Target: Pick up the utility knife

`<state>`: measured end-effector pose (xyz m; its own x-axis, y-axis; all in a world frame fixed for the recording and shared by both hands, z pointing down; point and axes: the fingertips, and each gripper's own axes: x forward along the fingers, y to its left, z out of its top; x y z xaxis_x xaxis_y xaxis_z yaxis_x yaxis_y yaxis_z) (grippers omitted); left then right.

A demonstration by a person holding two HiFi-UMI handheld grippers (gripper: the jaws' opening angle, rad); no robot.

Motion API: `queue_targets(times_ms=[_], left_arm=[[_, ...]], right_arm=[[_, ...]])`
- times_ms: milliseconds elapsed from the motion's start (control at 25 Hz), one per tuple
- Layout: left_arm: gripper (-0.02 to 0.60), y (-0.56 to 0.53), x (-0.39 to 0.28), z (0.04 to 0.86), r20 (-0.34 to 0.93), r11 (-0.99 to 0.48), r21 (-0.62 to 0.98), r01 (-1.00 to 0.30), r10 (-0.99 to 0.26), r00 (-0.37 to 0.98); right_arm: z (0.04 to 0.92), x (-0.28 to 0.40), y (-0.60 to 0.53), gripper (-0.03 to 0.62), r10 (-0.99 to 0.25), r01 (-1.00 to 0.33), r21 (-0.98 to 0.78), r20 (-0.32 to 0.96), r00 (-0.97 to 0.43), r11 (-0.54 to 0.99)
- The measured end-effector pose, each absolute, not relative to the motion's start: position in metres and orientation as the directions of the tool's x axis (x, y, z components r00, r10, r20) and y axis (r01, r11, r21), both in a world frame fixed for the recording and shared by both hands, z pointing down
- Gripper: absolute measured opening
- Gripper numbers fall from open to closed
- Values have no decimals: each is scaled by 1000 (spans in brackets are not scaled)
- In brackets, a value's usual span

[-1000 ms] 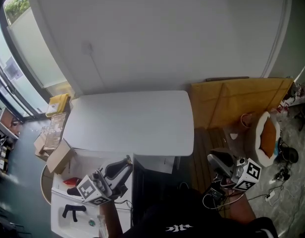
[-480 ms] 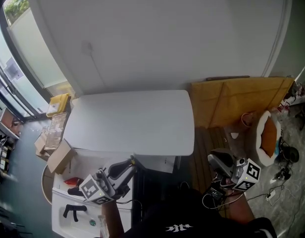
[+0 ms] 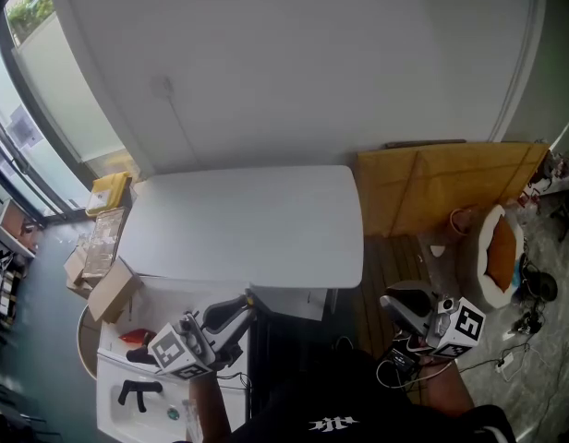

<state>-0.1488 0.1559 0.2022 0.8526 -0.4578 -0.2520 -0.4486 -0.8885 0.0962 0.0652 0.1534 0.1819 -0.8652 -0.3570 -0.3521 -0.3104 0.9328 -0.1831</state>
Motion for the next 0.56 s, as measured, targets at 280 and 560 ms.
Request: queue_targets(times_ms=[280, 560], left_arm=[[60, 153, -149, 197, -286, -890, 105, -444, -455, 843], [60, 153, -151, 199, -274, -889, 104, -445, -456, 847]], right_arm=[[181, 61, 159, 3, -316, -292, -122, -346, -883, 949], [178, 56, 159, 3, -293, -283, -81, -352, -889, 956]])
